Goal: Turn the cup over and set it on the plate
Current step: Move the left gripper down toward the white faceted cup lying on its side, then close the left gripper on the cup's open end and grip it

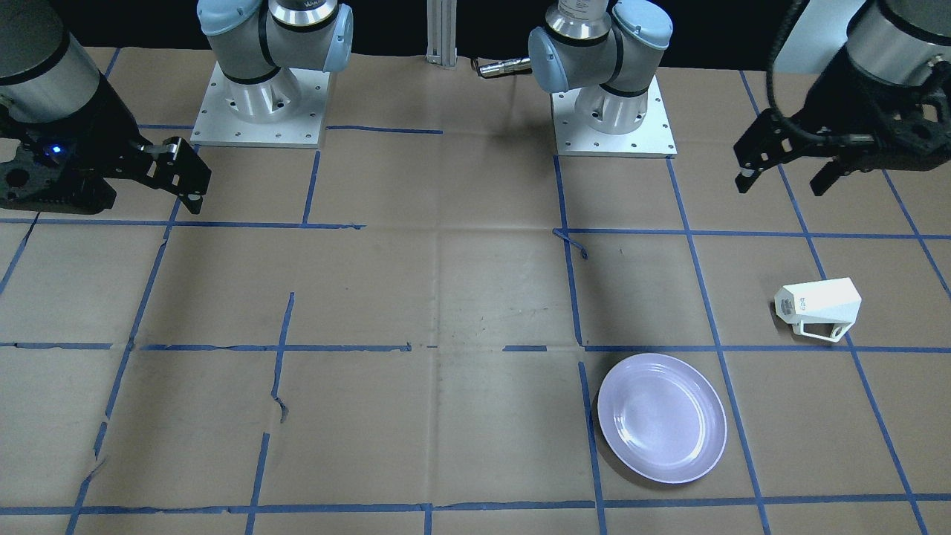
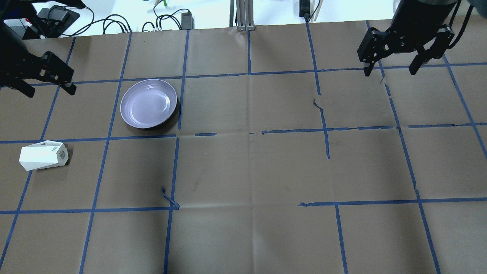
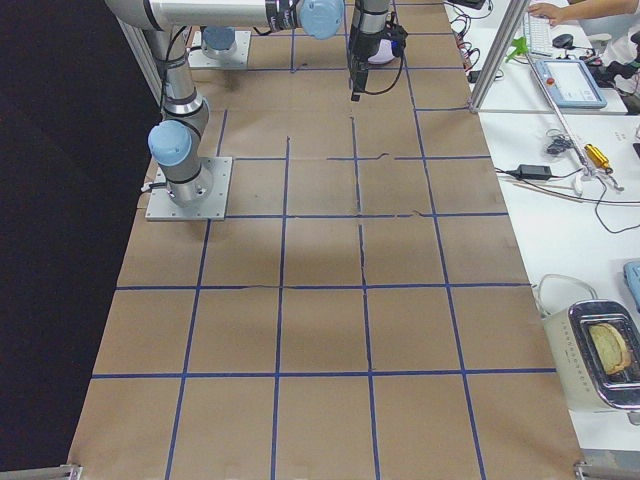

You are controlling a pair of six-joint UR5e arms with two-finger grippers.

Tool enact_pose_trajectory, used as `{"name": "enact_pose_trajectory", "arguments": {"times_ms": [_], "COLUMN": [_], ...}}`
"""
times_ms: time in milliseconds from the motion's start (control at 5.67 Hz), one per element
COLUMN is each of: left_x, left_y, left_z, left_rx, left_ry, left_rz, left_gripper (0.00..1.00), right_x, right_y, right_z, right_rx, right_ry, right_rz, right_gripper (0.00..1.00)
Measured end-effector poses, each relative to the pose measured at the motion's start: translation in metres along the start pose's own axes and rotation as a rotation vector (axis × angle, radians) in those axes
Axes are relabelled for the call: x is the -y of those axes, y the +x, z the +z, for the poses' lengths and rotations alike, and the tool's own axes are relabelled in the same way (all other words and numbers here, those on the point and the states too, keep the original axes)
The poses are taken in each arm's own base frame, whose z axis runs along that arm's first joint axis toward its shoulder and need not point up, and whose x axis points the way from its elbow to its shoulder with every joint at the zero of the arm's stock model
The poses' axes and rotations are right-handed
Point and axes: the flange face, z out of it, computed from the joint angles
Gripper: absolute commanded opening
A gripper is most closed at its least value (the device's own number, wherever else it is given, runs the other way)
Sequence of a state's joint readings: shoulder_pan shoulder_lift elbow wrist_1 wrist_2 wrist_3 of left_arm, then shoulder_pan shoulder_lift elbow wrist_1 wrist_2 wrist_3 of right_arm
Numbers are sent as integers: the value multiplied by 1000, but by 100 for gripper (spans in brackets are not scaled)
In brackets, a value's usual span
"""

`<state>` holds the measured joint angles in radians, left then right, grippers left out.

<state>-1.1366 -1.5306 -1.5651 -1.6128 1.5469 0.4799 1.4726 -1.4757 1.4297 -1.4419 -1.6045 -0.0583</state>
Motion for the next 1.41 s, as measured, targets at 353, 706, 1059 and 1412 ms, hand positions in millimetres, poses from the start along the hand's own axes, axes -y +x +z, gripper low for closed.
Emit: {"name": "enact_pose_trajectory", "arguments": {"times_ms": [353, 706, 1059, 1412], "left_x": [-26, -43, -40, -35], "left_y": [-135, -225, -288, -326], "left_z": [31, 80, 151, 220], "left_rx": [-45, -180, -364, -490], "left_ry": [-42, -19, 54, 95], "left_rz": [15, -37, -15, -54], "left_gripper": [98, 98, 98, 96], "right_x": [0, 0, 0, 0], "right_y": [0, 0, 0, 0], "right_z": [0, 0, 0, 0], "right_rx": [0, 0, 0, 0], "right_ry": [0, 0, 0, 1], "right_rz": [0, 0, 0, 0], "right_gripper": [100, 100, 100, 100]}}
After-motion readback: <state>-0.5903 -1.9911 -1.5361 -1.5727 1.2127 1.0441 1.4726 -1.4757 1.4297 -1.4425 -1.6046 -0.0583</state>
